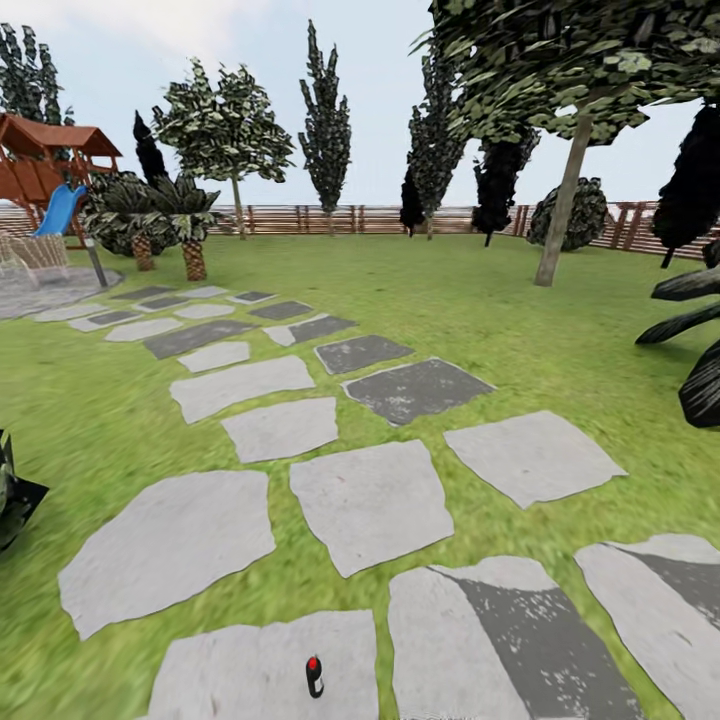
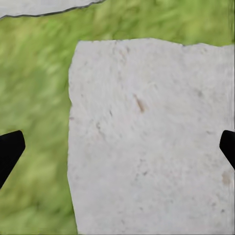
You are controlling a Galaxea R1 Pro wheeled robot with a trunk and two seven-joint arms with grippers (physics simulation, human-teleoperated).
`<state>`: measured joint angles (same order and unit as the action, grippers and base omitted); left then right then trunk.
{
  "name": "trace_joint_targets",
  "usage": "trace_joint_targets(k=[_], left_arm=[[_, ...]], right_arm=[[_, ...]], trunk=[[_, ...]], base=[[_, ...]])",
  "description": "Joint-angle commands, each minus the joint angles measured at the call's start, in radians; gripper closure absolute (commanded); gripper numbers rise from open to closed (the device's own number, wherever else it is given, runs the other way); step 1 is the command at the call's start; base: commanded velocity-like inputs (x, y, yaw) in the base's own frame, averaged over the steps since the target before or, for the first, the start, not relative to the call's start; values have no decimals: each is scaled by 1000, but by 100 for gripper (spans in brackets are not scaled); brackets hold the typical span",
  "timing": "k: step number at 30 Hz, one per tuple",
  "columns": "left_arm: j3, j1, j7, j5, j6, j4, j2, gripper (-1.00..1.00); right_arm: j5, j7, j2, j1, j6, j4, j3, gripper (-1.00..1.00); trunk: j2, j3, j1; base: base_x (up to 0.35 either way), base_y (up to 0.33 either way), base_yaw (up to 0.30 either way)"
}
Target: In the garden, pick up the pesticide atomizer on the floor and spray pesticide onto both trees until each tree trunk is fully covered.
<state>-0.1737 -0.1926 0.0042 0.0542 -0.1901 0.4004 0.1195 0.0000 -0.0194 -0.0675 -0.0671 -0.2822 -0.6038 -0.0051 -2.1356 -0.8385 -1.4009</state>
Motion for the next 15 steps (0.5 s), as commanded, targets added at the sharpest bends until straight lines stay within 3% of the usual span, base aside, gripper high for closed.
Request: trace_joint_targets(k=[1, 5, 15], left_arm=[[0, 0, 0, 6, -3, 0, 0, -100], [0, 0, 0, 6, -3, 0, 0, -100], [1, 0, 0, 6, -3, -1, -1, -100]], right_arm=[[0, -2, 0, -1, -3, 1, 1, -100], [0, -2, 0, -1, -3, 1, 1, -100], [0, -2, 0, -1, -2, 1, -1, -100]], trunk=[[0, -1, 0], [0, -1, 0], [0, -1, 0]], base=[[0, 3, -289], [-92, 22, -289], [-253, 52, -274]])
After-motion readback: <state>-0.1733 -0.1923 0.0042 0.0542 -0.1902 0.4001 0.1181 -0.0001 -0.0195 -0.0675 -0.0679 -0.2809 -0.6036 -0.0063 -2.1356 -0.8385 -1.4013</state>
